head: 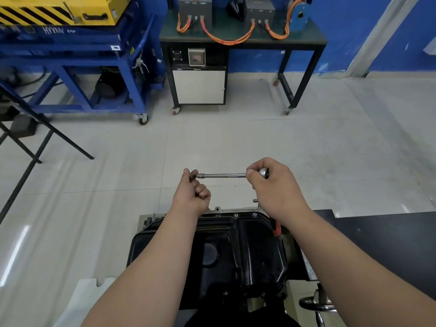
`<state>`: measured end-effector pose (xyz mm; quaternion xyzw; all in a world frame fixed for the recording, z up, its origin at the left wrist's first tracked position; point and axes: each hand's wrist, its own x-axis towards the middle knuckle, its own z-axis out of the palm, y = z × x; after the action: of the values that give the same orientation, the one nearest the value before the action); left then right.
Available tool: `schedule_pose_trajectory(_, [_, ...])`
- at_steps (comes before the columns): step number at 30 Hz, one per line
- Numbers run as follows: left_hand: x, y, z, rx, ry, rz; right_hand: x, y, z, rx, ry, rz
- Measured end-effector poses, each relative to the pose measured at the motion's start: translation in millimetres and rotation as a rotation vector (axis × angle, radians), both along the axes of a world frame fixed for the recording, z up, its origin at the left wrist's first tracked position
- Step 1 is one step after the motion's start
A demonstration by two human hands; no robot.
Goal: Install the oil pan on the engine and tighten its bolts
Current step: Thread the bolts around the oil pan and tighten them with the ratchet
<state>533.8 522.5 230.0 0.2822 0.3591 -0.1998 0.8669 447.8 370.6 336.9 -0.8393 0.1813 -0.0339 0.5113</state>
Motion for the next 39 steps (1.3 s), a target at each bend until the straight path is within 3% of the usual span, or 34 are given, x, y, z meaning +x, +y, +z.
schedule_pose_trajectory(13, [-5.8, -2.8, 5.9, 0.025, 0.014, -0.051, -8.4, -0.2, 1.9, -0.05, -0.046, 0.043])
schedule_pose_trajectory(21, [-7.7, -3.5, 3.2, 0.191, 0.11, -0.217, -12.9, 0.0, 11.8, -0.534, -0.148, 0.52])
schedule_pose_trajectory(24, [-5.2, -4.5, -3.1, 0.452, 0.073, -0.525, -5.4, 0.8, 11.4, -0.585, -0.085, 0.536])
schedule_pose_trajectory(27, [2.9, -1.3, -9.8, 0.805, 0.019, -1.042, 7.8, 4.5, 8.9, -0.628, -0.021, 0.565])
schedule_pose_trajectory(31, [18.1, -1.6, -14.8, 0.963, 0.011, -1.596, 32.5, 10.2, 3.4, -0.65, 0.072, 0.59])
schedule_pose_trajectory(39, [30.3, -20.5, -43.4, 1.141, -0.176, -1.867, 59.5, 15.4, -26.5, -0.681, 0.205, 0.625])
